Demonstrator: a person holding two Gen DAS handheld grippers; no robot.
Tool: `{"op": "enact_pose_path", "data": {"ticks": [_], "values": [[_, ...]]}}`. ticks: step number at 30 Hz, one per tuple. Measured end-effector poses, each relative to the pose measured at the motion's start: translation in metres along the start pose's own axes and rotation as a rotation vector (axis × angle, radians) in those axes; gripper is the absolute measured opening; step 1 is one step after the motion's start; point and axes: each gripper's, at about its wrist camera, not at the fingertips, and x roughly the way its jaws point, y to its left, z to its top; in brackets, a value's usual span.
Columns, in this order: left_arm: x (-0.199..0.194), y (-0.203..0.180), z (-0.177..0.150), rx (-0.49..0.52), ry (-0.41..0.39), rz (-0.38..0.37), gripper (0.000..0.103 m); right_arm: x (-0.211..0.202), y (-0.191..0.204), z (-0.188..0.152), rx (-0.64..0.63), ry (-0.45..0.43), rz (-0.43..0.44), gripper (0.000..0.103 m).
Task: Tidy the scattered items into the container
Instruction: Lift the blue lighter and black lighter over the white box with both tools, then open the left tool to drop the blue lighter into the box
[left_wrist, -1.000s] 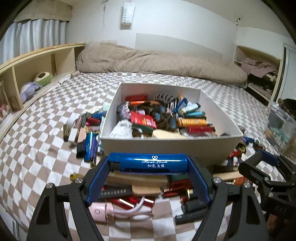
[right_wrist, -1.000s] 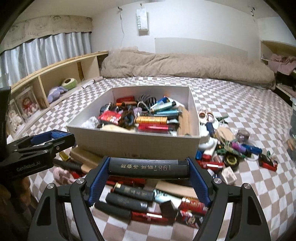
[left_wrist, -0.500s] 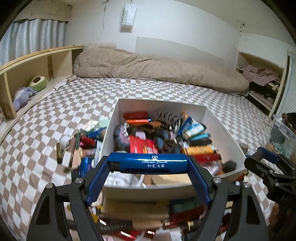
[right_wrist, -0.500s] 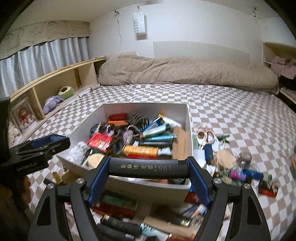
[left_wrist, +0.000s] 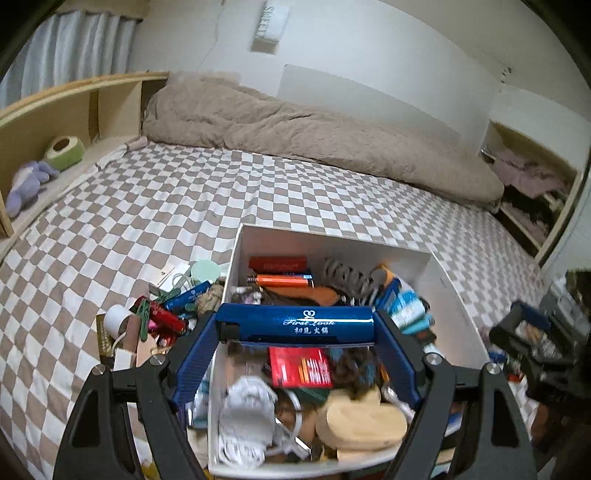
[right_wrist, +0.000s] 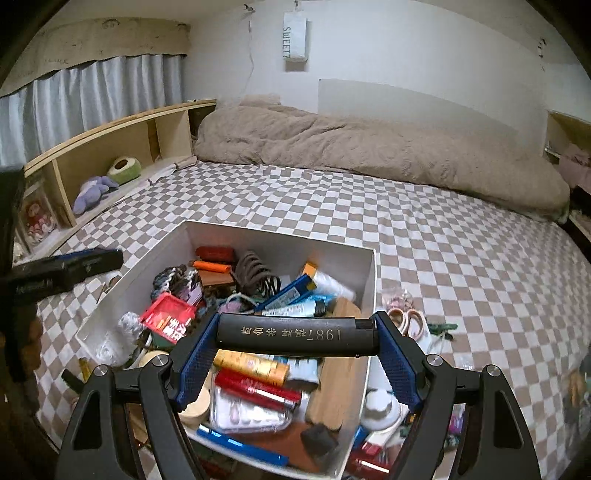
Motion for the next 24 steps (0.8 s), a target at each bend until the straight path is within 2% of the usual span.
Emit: {"op": "enact_pose_path", "data": {"ticks": [6, 10, 16, 24], "values": [[0.017, -0.006, 0.030, 0.017, 0.012, 0.018, 0.082, 0.017, 0.006, 0.007, 0.000, 0.025, 0.043, 0.081], [0.038, -0.014, 0.041, 0.029, 0.050, 0.017, 0.082, 0.030, 0.008, 0.005, 0.026, 0.028, 0.068, 0.081], [0.084, -0.024, 0.048, 0.070, 0.132, 0.096, 0.082, 0.043, 0.014, 0.000, 0.037, 0.038, 0.085, 0.081], [0.128, -0.018, 0.046, 0.065, 0.223, 0.143, 0.083, 0.045, 0.010, 0.004, -0.006, 0.054, 0.073, 0.081]]}}
